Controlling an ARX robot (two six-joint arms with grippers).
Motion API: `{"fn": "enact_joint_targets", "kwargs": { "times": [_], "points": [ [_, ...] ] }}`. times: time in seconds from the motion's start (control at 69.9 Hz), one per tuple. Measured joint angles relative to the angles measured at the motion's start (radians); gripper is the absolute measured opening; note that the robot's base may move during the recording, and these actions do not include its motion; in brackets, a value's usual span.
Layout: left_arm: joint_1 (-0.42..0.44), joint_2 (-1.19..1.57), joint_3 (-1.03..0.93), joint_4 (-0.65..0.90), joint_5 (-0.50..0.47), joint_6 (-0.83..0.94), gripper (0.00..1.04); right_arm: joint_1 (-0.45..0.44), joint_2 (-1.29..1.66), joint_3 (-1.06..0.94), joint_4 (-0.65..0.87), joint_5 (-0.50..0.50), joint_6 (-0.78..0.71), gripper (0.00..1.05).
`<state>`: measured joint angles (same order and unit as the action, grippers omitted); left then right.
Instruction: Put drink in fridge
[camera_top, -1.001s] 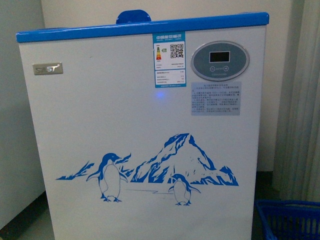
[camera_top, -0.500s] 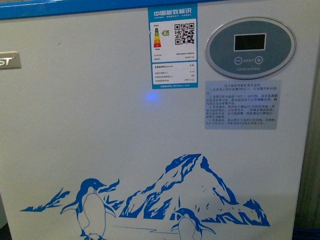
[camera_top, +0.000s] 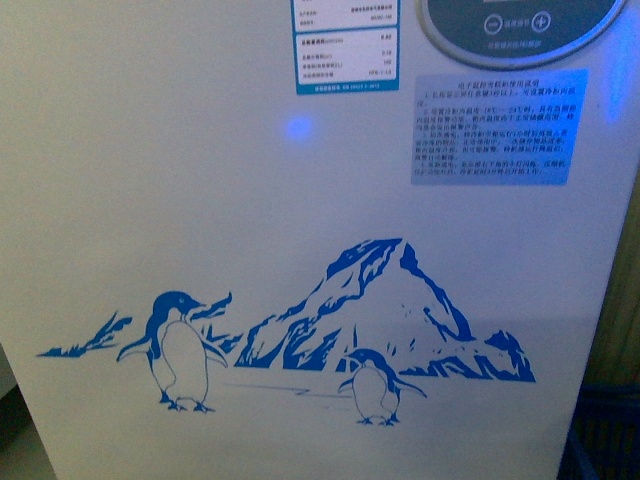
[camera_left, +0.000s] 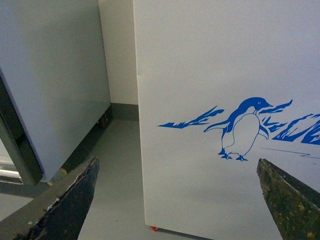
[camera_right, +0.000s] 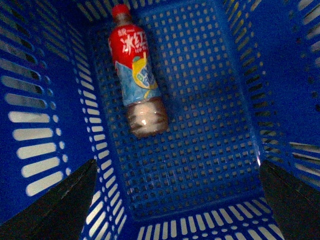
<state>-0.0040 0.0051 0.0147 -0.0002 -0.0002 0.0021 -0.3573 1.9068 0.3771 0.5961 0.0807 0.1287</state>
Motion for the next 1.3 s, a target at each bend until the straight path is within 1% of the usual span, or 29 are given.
{"fn": "enact_joint_targets", "kwargs": {
  "times": [0.157, 0.286, 0.386, 0.543, 0.658, 0.672, 0.701, 0.758, 1.158, 1.187, 1.244, 1.301],
  "points": [
    [0.000, 0.000, 0.000, 0.000, 0.000, 0.000, 0.97, 0.037, 0.321, 0.182, 0.061, 0.023, 0.009, 0.97],
    [0.000, 0.000, 0.000, 0.000, 0.000, 0.000, 0.97, 0.061, 0.523, 0.346, 0.061, 0.043, 0.021, 0.97],
    [0.000, 0.000, 0.000, 0.000, 0.000, 0.000, 0.97, 0.086, 0.663, 0.488, 0.019, 0.039, 0.052, 0.97],
    [0.000, 0.000, 0.000, 0.000, 0.000, 0.000, 0.97, 0.103, 0.781, 0.628, -0.031, 0.047, 0.081, 0.97],
    [0.000, 0.000, 0.000, 0.000, 0.000, 0.000, 0.97, 0.104, 0.836, 0.704, -0.073, -0.023, 0.076, 0.97],
    [0.000, 0.000, 0.000, 0.000, 0.000, 0.000, 0.97, 0.104, 0.838, 0.708, -0.076, -0.021, 0.073, 0.97],
    [0.000, 0.000, 0.000, 0.000, 0.000, 0.000, 0.97, 0.106, 0.859, 0.751, -0.084, 0.033, 0.087, 0.97],
    [0.000, 0.000, 0.000, 0.000, 0.000, 0.000, 0.97, 0.109, 0.890, 0.809, -0.097, 0.060, 0.090, 0.97],
    [0.000, 0.000, 0.000, 0.000, 0.000, 0.000, 0.97, 0.122, 1.089, 1.172, -0.327, 0.073, 0.121, 0.97],
    [0.000, 0.000, 0.000, 0.000, 0.000, 0.000, 0.97, 0.124, 1.094, 1.182, -0.341, 0.073, 0.127, 0.95],
    [0.000, 0.000, 0.000, 0.000, 0.000, 0.000, 0.97, 0.132, 1.096, 1.186, -0.365, 0.075, 0.138, 0.82],
    [0.000, 0.000, 0.000, 0.000, 0.000, 0.000, 0.97, 0.138, 1.088, 1.172, -0.375, 0.078, 0.140, 0.72]
  ]
}}
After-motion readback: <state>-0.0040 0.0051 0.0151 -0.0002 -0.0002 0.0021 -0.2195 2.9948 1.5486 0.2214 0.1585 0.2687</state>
